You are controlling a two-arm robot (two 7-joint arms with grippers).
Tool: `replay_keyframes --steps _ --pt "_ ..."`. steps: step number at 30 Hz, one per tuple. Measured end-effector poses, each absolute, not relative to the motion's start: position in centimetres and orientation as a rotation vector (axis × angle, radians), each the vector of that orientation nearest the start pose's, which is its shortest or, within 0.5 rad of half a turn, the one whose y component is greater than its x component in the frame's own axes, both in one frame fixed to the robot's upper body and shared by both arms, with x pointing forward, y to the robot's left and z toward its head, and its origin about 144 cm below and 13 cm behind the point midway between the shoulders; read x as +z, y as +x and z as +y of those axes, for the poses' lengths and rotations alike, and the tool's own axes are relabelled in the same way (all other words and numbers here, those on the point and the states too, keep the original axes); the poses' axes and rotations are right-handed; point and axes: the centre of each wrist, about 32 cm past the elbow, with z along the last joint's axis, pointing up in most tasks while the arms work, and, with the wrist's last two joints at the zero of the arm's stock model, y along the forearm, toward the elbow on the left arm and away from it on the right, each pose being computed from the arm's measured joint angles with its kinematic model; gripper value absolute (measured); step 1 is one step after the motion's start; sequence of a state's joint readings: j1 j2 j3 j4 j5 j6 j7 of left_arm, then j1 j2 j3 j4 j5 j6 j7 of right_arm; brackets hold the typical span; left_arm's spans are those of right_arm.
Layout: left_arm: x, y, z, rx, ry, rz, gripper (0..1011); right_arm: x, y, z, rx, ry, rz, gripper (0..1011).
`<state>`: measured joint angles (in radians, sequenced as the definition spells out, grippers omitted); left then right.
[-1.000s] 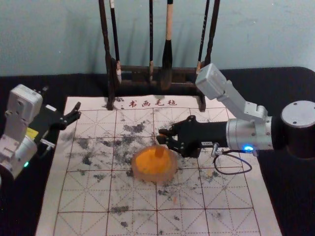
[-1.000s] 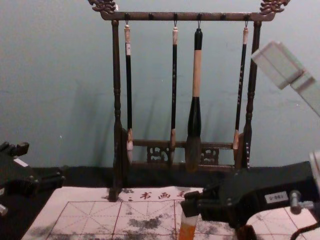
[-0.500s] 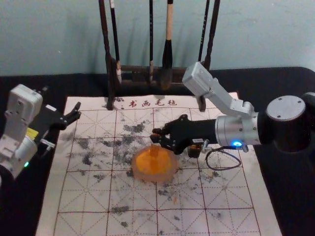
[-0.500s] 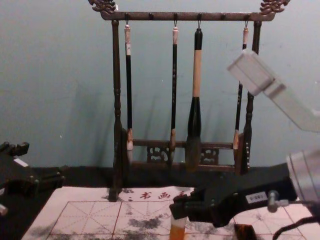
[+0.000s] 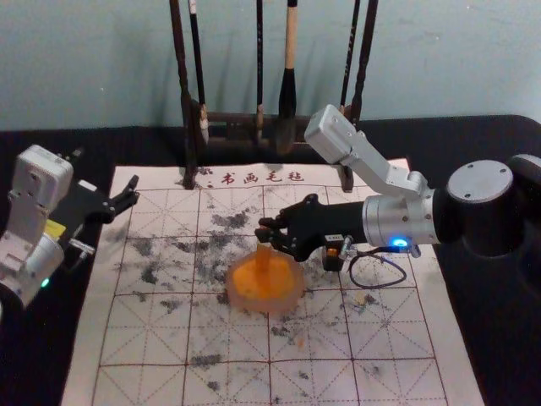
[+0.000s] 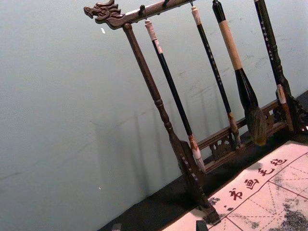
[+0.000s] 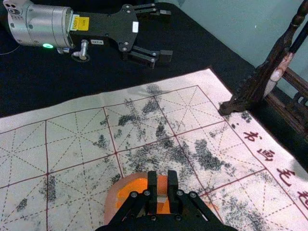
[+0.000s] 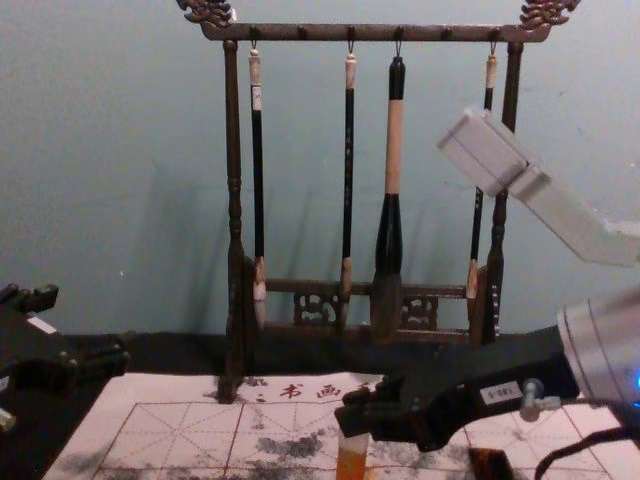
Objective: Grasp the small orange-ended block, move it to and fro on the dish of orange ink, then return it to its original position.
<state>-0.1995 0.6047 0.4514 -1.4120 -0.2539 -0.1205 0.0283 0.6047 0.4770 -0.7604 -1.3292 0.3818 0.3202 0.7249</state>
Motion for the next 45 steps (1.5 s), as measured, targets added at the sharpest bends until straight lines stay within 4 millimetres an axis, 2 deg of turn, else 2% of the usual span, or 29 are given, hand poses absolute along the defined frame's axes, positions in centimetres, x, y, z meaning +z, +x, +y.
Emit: replay_keyframes --steps 45 --pt "113.98 48.86 30.97 1.248 0.304 -0.285 1001 121.19 56.68 -20.64 -0.391 -0.516 0.035 127"
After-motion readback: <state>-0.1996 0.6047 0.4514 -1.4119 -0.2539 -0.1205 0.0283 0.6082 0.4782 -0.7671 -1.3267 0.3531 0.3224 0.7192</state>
